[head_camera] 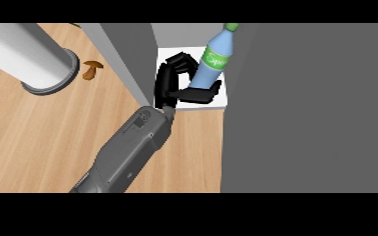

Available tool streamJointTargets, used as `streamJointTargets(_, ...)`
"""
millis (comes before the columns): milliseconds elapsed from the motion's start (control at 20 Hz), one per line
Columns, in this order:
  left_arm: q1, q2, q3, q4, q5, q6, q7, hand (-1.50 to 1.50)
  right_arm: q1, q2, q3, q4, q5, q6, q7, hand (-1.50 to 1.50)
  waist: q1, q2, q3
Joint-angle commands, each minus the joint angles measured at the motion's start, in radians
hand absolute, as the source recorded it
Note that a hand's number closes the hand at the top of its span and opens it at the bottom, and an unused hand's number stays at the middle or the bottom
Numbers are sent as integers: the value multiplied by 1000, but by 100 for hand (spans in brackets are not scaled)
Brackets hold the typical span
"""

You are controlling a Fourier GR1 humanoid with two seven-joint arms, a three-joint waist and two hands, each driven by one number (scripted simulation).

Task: Pick up the bottled water, place it into the cabinet and close the cabinet

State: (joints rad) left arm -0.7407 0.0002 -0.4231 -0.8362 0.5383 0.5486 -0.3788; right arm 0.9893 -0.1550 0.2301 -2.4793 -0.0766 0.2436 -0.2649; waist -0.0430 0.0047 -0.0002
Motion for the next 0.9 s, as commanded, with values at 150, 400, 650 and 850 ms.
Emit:
streamJointTargets(150, -211, 0, 47, 249, 75, 20, 3, 150, -61, 9, -9, -29, -74, -1, 61, -150, -8, 8, 0)
streamJointTargets(400, -289, 13, 13, 435, -34, 71, -17, 150, -17, 3, -27, -25, -76, 32, 10, -150, -33, 10, 1)
streamJointTargets(650, -359, 15, 79, 578, -13, 85, 3, 150, -58, -1, -89, 6, -130, 43, 14, -150, -32, 17, 1)
streamJointTargets(850, -322, 12, 155, 616, 28, 102, -102, 150, -13, 2, -63, -47, -99, 57, 15, -150, -39, 20, -1)
